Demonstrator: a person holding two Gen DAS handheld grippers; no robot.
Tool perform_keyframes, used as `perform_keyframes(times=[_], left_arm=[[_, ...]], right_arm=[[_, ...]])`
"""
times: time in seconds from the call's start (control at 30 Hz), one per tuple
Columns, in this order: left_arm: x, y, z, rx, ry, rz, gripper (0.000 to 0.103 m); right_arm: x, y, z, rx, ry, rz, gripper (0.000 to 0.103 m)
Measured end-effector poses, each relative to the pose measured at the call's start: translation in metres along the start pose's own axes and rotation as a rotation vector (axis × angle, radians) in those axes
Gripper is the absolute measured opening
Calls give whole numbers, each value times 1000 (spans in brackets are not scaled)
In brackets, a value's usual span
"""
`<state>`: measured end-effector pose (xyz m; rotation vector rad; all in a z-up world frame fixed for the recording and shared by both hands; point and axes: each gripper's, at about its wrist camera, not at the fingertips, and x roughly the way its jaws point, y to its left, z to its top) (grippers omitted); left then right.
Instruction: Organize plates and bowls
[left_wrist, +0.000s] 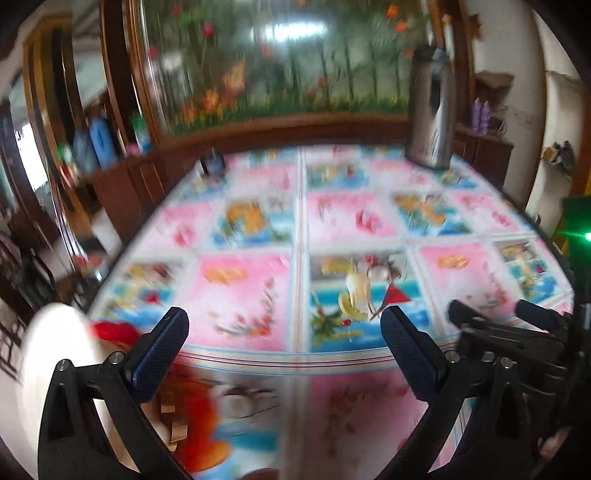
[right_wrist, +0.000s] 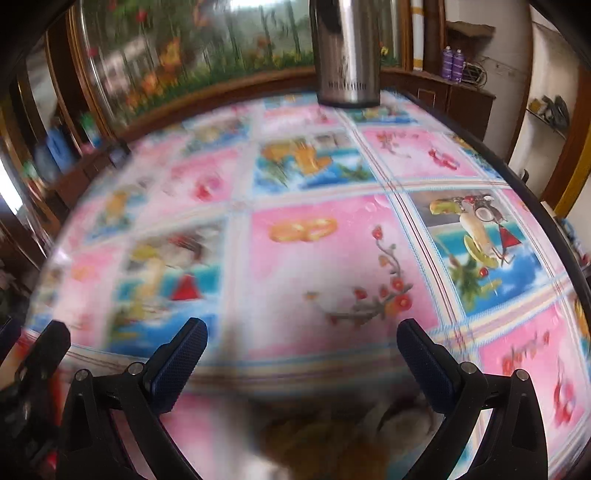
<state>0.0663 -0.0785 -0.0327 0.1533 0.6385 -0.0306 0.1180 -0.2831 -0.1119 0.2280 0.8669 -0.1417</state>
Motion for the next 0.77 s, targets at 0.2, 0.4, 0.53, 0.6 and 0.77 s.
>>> perform_keyframes(times=[0.2, 0.4, 0.53, 0.6, 0.77], left_arm=[[-65, 74, -8, -140, -43, 44, 103], [-100, 140, -30, -225, -48, 208, 103], [-107, 168, -46, -265, -35, 238, 103], [-107, 178, -52, -287, -21, 239, 103], [-108, 201, -67, -339, -4, 265, 103]], right_arm=[[-77, 77, -13, -191, -159, 124, 103], [-131, 139, -35, -298, -304, 194, 103], [-148, 168, -48, -363, -322, 216, 103], [-153, 182, -55, -387, -311, 238, 103], [-162, 208, -75, -463, -308, 245, 102]])
